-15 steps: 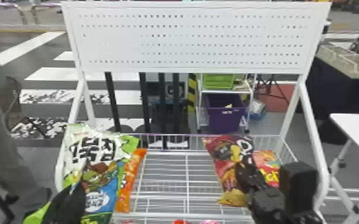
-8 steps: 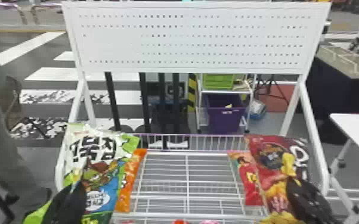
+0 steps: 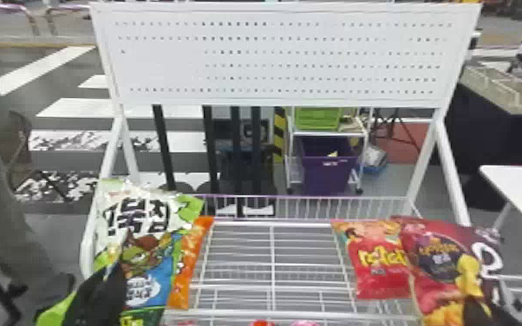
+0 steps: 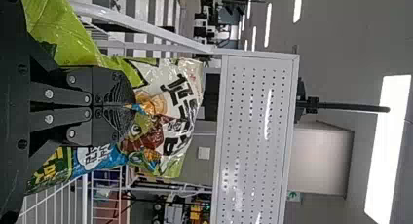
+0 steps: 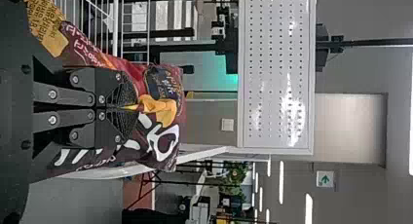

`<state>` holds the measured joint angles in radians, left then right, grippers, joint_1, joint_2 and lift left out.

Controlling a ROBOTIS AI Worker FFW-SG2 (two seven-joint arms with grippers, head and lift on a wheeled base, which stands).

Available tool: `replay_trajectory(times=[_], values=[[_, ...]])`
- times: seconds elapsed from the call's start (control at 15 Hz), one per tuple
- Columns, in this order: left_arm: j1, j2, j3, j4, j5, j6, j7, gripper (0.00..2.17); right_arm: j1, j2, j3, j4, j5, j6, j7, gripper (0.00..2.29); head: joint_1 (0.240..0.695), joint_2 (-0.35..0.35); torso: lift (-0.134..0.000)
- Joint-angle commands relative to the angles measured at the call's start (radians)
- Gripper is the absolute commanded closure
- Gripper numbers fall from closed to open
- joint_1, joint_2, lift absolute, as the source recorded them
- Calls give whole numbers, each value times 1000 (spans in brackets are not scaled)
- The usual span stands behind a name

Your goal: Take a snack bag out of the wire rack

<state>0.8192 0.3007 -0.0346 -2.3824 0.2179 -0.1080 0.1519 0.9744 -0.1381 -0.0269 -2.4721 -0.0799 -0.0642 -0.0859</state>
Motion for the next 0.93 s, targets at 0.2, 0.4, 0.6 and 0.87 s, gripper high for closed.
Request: replay_trajectory(times=[0.2, 0.4, 0.6, 0.87], values=[[1, 3, -1, -6, 5, -3, 2, 2115, 24, 3, -15, 1, 3, -28, 0, 2250, 499, 0, 0], [6, 3, 2, -9, 5, -3, 2, 2115, 24, 3, -18, 7, -1, -38, 0, 2250, 499, 0, 0], [6, 3, 4, -11, 5, -6, 2, 2115, 24, 3, -19, 7, 0, -38, 0, 2250, 499, 0, 0], [6, 2, 5, -11, 5, -3, 0, 2115, 24, 3, -21, 7, 2, -38, 2, 2250, 499, 0, 0]])
